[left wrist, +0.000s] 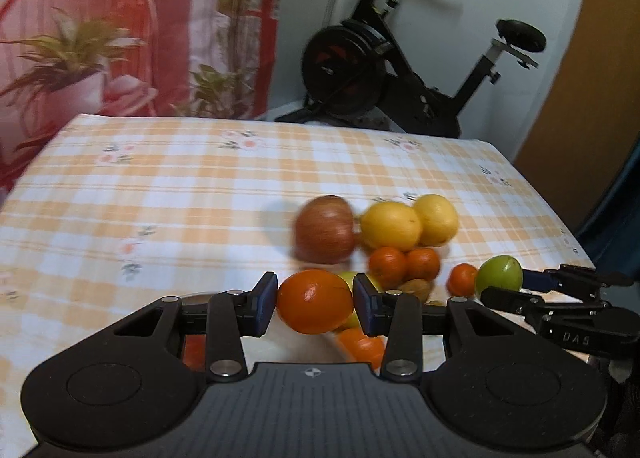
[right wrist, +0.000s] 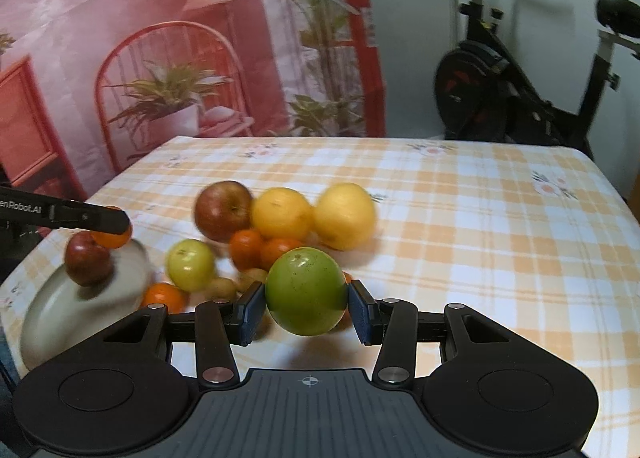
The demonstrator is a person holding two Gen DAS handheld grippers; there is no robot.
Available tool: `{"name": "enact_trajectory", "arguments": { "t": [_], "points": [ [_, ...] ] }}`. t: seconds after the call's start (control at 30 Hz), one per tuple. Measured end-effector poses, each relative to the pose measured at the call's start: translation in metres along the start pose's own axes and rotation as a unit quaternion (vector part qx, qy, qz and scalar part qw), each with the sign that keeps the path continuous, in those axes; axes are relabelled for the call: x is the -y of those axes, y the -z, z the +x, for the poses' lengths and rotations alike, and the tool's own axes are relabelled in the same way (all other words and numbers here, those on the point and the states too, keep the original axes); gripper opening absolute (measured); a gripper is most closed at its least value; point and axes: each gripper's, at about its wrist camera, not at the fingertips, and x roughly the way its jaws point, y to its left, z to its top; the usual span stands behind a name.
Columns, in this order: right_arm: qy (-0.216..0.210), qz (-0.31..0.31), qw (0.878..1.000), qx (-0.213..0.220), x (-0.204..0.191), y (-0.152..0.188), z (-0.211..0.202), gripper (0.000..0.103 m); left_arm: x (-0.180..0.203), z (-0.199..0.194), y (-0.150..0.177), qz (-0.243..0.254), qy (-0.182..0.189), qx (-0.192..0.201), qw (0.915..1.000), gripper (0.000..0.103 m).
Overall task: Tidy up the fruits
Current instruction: 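Carry the green fruit and the tangerine toward the white plate with both grippers, then lower the tangerine and green fruit onto the plate and open both grippers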
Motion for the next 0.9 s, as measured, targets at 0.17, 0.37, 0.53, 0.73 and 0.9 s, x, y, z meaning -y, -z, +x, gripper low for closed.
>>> {"name": "enact_trajectory", "arguments": {
  "t": [0.17,0.37,0.53,0.73,0.9],
  "points": [
    [-0.037,-0.024,0.999,-0.008,-0.031,-0.011,0.010,0.042,-0.030,-0.028,0.011,-0.020,-0.025,0.007,0.9995,0.044],
    [-0.082,-0.065,0.994,-0.027,-0.080,-0.022,0.028,0.042,-0.063,-0.043,0.028,-0.047,-0.046,-0.004,0.9979,0.044],
    [-0.115,-0.099,0.987,-0.043,-0.120,-0.030,0.046,0.042,-0.078,-0.041,0.039,-0.056,-0.045,-0.013,0.9973,0.044],
    [-0.126,-0.144,0.979,-0.069,-0.158,-0.034,0.074,0.042,-0.084,-0.033,0.050,-0.047,-0.043,-0.026,0.9976,0.044],
    [-0.123,-0.172,0.973,-0.089,-0.176,-0.031,0.092,0.042,-0.089,-0.032,0.053,-0.048,-0.038,-0.025,0.9978,0.042]
  ]
}}
